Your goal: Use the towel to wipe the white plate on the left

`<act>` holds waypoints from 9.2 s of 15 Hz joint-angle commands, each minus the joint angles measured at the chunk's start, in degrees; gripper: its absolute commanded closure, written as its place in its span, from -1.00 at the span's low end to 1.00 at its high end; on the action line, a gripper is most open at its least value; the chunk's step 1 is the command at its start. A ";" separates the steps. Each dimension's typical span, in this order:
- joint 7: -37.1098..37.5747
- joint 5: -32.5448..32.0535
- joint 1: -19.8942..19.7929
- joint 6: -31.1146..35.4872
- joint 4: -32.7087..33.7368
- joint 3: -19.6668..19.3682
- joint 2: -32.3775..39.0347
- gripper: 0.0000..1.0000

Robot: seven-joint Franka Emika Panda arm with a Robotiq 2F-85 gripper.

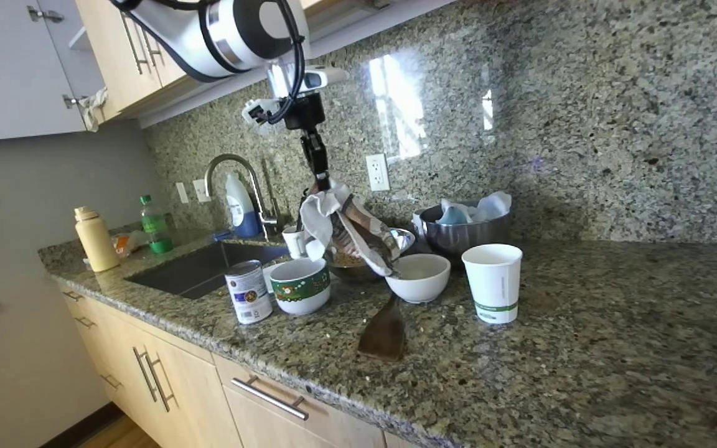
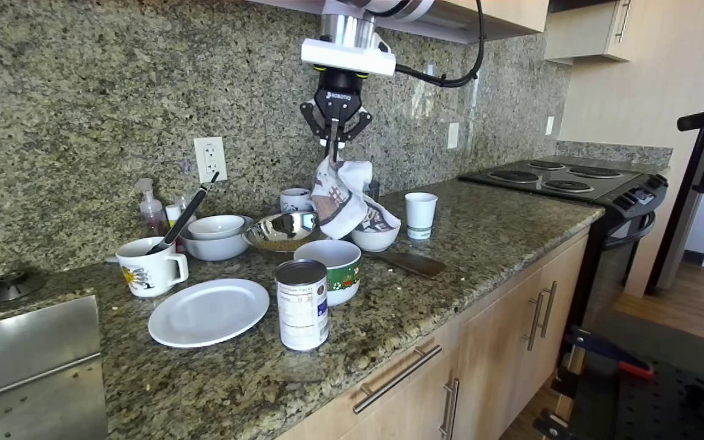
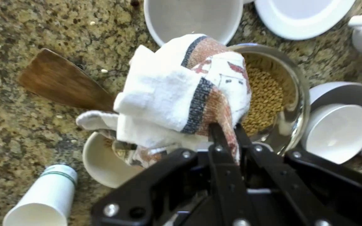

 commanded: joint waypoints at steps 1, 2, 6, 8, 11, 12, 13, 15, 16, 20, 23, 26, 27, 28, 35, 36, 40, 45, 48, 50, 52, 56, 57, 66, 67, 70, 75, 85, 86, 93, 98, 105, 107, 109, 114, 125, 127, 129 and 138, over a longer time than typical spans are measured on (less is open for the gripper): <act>-10.24 3.98 0.79 -0.52 2.57 2.41 0.58 0.95; -12.93 5.19 1.15 -0.72 3.32 3.06 0.99 0.95; -22.63 11.50 2.07 -1.27 6.11 5.36 2.64 0.95; -26.75 14.71 2.36 -1.91 7.15 6.37 3.31 0.95; -33.47 19.16 2.37 -4.54 8.45 8.04 4.48 0.95; -33.75 18.96 2.51 -5.16 8.58 7.88 4.78 0.95; -31.19 17.35 3.06 -2.68 6.67 7.21 3.70 0.79; -32.02 17.51 3.22 -3.24 6.97 7.42 4.23 0.79; -32.21 17.53 3.20 -3.35 7.08 7.43 4.40 0.79; -32.23 17.53 3.18 -3.46 7.46 7.42 4.63 0.79; -32.75 17.60 3.05 -3.56 7.68 7.41 4.97 0.95; -33.96 16.48 3.43 -4.43 10.26 7.70 7.56 0.95; -33.88 15.55 3.84 -5.26 12.02 7.85 9.15 0.95; -34.02 14.82 4.24 -5.87 13.59 7.99 10.57 0.95; -33.10 6.72 9.67 -18.17 33.22 8.74 26.00 0.95; -32.71 5.51 10.53 -20.71 36.43 8.52 28.41 0.95; -32.46 2.62 12.90 -28.02 47.29 8.13 36.71 0.95; -32.61 1.40 14.45 -30.51 56.70 7.80 45.06 0.95; -31.92 1.80 14.50 -30.38 59.73 7.53 48.16 0.95; -31.10 1.75 14.53 -29.95 61.09 7.04 49.63 0.95; -30.24 1.93 14.32 -29.48 61.76 6.68 50.55 0.95; -29.78 2.11 14.11 -29.10 61.57 6.42 51.46 0.95; -30.15 2.25 14.08 -29.34 61.46 6.54 51.75 0.95; -28.44 3.31 12.78 -32.04 57.35 6.38 51.47 0.95; -27.42 3.25 12.57 -31.85 57.10 6.13 51.19 0.95; -24.54 3.09 12.34 -29.48 57.77 5.72 51.40 0.95; -24.85 3.91 12.50 -19.38 59.80 7.09 52.80 0.95; -36.54 4.82 12.02 -42.50 64.68 11.36 52.85 0.95; -34.73 4.35 12.47 -45.04 65.49 10.41 53.03 0.95; -23.68 0.06 14.26 -47.71 68.01 6.55 53.94 0.95; -15.77 -1.53 16.09 -44.68 69.42 4.07 55.34 0.95; -11.14 -0.93 17.28 -33.49 70.11 3.64 56.91 0.95; -17.41 0.92 15.92 -34.85 70.31 6.34 57.24 0.95; -23.41 1.97 15.02 -37.17 70.59 8.34 57.48 0.95; -27.62 1.88 14.61 -49.88 72.77 7.83 57.99 0.95; -9.54 -4.04 19.00 -48.26 79.26 -0.02 60.99 0.95; -7.01 -4.41 19.59 -43.91 79.84 -0.75 61.37 0.95; -5.60 -4.44 20.04 -40.25 79.98 -1.38 61.56 0.95; -22.20 1.46 15.84 -39.83 79.91 5.61 61.23 0.95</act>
